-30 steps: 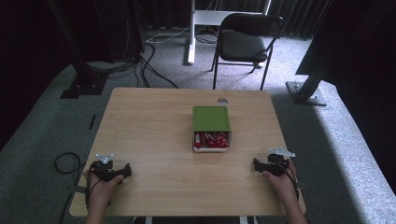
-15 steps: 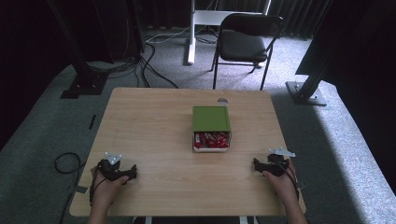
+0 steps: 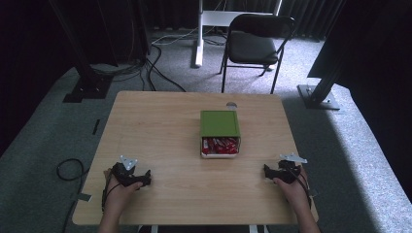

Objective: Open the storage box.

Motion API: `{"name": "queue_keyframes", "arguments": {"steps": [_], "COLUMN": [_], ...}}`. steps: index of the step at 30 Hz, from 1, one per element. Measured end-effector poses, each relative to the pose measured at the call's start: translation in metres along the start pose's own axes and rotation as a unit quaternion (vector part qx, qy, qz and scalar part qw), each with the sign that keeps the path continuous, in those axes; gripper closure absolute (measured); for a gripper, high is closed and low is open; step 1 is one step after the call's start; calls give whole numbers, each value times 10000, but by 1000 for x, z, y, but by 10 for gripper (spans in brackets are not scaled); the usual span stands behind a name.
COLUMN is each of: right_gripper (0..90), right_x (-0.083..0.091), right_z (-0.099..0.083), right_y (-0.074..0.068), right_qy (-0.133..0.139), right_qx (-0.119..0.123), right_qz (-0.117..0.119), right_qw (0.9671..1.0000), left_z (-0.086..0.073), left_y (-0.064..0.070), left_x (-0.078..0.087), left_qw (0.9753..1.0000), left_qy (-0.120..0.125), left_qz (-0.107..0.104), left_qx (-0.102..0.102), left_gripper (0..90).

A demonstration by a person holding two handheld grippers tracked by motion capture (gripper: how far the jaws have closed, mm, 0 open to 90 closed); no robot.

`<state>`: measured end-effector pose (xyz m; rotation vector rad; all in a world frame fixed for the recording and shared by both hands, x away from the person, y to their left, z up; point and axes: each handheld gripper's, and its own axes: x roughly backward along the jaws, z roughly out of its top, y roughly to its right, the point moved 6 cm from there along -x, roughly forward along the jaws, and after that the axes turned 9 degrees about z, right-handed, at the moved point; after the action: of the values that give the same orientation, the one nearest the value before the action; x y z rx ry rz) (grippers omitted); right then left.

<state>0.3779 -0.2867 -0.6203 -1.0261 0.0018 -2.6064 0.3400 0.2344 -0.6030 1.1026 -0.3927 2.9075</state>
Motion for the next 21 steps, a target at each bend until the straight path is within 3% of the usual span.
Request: {"name": "queue_keyframes", "arguments": {"steps": [10, 21], "right_gripper": [108, 108], "right_x": [0, 0], "right_z": [0, 0], "right_y": [0, 0], "right_qy": [2, 1], "right_qx": [-1, 1], "right_qz": [-1, 0], "right_qw": [10000, 10000], "left_z": [18, 42], "left_y": [26, 59], "left_x": [4, 12], "left_qw": [9987, 9936], "left_qy": [219, 572], "left_qz": [-99, -349], "left_qx": [-448, -908], "left_gripper": [26, 26]}}
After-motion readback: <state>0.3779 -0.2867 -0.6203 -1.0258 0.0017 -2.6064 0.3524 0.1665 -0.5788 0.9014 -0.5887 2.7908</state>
